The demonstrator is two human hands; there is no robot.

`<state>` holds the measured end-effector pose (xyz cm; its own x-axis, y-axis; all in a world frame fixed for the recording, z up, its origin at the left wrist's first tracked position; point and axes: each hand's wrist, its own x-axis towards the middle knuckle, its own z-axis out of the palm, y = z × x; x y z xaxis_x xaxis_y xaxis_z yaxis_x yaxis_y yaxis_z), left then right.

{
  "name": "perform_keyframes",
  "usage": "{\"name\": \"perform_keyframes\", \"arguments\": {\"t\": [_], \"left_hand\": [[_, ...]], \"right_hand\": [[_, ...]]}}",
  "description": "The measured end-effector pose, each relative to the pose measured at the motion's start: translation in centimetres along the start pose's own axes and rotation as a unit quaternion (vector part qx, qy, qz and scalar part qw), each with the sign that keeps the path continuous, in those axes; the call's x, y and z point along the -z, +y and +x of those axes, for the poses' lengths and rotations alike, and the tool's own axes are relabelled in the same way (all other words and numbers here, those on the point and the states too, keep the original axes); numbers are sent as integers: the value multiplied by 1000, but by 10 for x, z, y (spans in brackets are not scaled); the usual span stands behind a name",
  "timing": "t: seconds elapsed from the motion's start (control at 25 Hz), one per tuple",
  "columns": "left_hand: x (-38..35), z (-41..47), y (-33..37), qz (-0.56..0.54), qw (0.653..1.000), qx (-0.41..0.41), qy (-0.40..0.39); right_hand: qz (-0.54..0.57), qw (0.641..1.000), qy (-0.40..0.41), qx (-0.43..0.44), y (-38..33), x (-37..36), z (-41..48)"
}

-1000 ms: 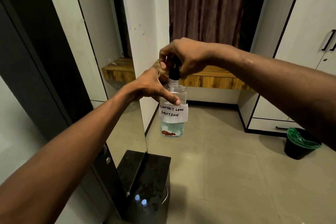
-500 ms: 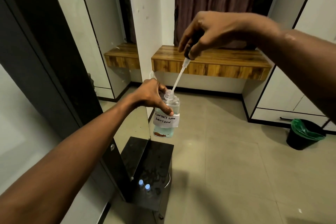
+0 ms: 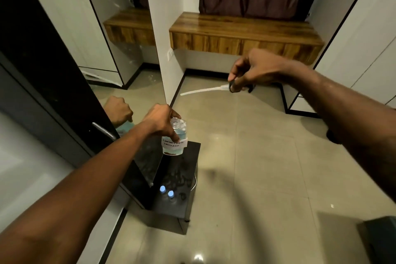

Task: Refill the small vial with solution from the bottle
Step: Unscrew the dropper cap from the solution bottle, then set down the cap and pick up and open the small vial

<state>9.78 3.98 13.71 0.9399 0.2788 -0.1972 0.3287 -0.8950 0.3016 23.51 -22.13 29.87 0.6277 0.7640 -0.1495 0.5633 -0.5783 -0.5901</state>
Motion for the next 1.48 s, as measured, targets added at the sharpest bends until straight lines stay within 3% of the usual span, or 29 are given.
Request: {"name": "perform_keyframes", "arguments": {"t": [0.4,0.64,1.16,1.48], "left_hand": [[-88,30,-44,87,993,31,-72],[-131,45,-68,100,989,39,-105],[-171,54,-83,41,989,64,-127],[-177,38,-90,38,993,37,-106]], "right_hand": [[121,970,46,-205,109,-301,101],[168,947,26,-272,149,-451,116],[65,979,47,-185,164,-492,112],[39,982,-30,-180,159,-462,103]]}}
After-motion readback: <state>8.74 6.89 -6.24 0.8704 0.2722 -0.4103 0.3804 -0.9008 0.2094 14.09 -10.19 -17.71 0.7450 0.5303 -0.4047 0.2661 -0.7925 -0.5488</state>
